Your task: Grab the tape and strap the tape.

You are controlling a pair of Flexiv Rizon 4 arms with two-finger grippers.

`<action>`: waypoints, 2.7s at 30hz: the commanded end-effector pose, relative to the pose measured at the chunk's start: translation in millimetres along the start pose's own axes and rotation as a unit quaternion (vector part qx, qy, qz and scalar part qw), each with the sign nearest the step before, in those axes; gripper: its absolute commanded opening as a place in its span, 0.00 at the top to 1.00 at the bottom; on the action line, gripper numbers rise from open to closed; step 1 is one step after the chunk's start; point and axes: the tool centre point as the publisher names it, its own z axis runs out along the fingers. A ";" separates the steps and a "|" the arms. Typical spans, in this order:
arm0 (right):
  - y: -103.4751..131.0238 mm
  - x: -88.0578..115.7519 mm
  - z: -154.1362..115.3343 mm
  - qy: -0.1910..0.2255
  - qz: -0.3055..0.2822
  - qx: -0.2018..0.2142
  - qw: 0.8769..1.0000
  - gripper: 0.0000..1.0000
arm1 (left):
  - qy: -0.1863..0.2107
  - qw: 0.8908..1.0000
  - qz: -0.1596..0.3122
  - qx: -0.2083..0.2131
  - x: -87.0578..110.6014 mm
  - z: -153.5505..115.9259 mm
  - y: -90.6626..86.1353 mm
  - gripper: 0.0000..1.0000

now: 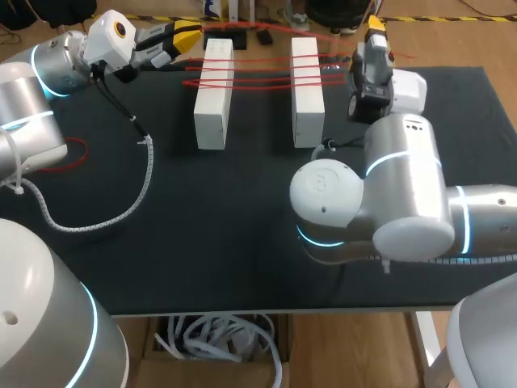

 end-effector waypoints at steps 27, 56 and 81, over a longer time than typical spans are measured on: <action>10.3 -0.1 -8.7 -0.008 0.003 -0.030 1.000 0.65 | 0.001 1.000 0.000 0.001 -0.7 -0.7 1.0 1.00; 16.4 -5.4 -6.8 -0.017 -0.013 -0.029 0.999 1.00 | 0.001 1.000 0.000 0.001 -0.7 -0.7 1.0 1.00; 16.5 -4.1 -6.8 -0.024 -0.012 -0.025 0.999 1.00 | 0.066 0.946 -0.106 -0.300 -5.7 -1.2 -4.1 1.00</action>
